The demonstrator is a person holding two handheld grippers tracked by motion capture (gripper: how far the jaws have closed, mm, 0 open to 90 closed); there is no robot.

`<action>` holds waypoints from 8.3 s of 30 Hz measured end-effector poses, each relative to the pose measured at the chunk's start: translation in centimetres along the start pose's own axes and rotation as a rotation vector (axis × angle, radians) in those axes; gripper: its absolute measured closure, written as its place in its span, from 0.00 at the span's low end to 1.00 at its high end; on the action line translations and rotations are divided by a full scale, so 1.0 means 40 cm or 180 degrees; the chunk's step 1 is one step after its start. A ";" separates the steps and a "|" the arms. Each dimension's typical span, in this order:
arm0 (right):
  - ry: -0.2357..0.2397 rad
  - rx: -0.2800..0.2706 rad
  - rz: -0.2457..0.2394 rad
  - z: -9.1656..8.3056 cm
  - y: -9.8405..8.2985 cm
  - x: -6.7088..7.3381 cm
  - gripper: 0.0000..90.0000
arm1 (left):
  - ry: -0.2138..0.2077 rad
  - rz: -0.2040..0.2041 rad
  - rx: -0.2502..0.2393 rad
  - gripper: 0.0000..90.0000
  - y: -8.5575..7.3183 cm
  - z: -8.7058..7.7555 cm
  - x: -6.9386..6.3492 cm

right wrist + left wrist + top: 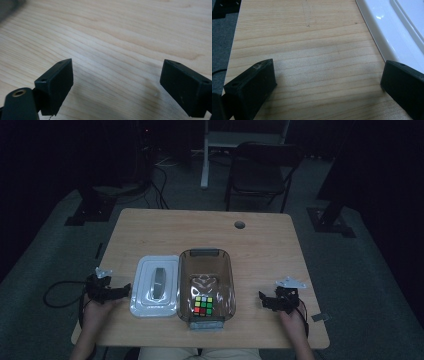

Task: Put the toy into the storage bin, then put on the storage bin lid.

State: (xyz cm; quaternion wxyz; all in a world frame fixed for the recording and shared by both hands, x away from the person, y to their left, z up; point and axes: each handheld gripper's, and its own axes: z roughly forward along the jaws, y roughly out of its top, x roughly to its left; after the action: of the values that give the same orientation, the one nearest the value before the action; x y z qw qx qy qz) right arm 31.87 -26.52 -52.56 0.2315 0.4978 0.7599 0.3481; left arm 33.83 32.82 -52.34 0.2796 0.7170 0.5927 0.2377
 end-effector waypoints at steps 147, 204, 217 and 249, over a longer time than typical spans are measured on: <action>0.1286 -0.0097 -0.0795 0.120 0.149 0.464 0.14 | -0.1730 0.0337 -0.0899 0.79 0.252 -0.310 -0.265; 0.0821 -0.0347 -0.0366 0.052 0.158 0.284 0.14 | -0.1844 0.0341 -0.0847 0.24 0.256 -0.289 -0.206; 0.0810 -0.0326 -0.0366 0.051 0.153 0.282 0.14 | -0.1087 0.0214 -0.1137 0.01 0.228 -0.233 -0.107; 0.0947 -0.0266 -0.0369 0.083 0.143 0.358 0.14 | -0.0633 0.0296 -0.0550 0.01 0.084 0.035 -0.110</action>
State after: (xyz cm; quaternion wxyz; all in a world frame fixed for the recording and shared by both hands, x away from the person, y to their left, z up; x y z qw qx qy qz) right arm 31.88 -10.88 -50.46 0.1566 0.3861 0.7980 0.4353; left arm 36.37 27.86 -51.13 0.3864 0.7369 0.5055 0.2284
